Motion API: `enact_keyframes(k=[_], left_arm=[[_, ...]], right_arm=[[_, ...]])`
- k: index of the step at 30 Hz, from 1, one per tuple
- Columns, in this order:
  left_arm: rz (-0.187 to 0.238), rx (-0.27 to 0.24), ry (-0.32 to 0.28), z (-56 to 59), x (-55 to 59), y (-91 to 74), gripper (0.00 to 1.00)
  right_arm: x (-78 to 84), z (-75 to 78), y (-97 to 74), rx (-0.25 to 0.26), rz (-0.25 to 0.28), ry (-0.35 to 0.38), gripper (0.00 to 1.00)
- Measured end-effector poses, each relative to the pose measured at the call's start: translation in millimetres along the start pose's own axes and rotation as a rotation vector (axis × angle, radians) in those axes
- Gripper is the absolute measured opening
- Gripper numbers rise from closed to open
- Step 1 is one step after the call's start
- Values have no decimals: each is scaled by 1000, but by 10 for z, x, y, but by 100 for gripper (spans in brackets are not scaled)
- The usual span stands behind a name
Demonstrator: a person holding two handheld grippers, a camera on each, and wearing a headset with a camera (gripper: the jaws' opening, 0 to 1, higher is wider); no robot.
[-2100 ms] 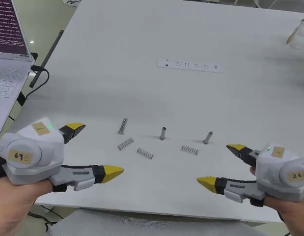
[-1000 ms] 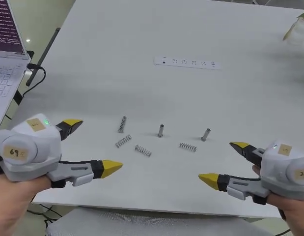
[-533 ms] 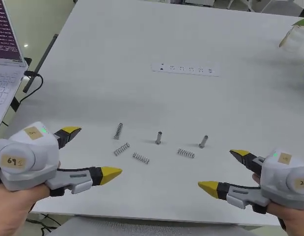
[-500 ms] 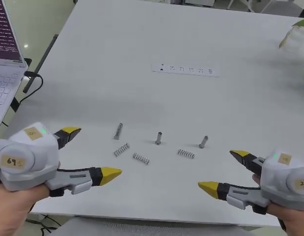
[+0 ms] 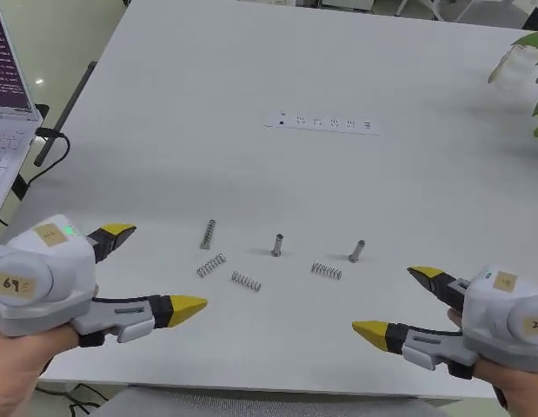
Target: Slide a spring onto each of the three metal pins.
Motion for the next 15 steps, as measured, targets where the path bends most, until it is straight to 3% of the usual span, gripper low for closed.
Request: enact_keyframes(k=[15], left_arm=[[-16,29,21,-111,-52,240,82]], right_arm=[[56,24,-2,13,-16,3,73]])
Point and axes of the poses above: the centre of the closed fingertips' face, and the gripper's own axes: y roughly forward along the fingers, z roughly to its right, x roughly out of its underside, the point moved 4 cm from there along -y, roughly backward along the fingers, and after that the axes turned 5 degrees about x, right-handed, at the moved point
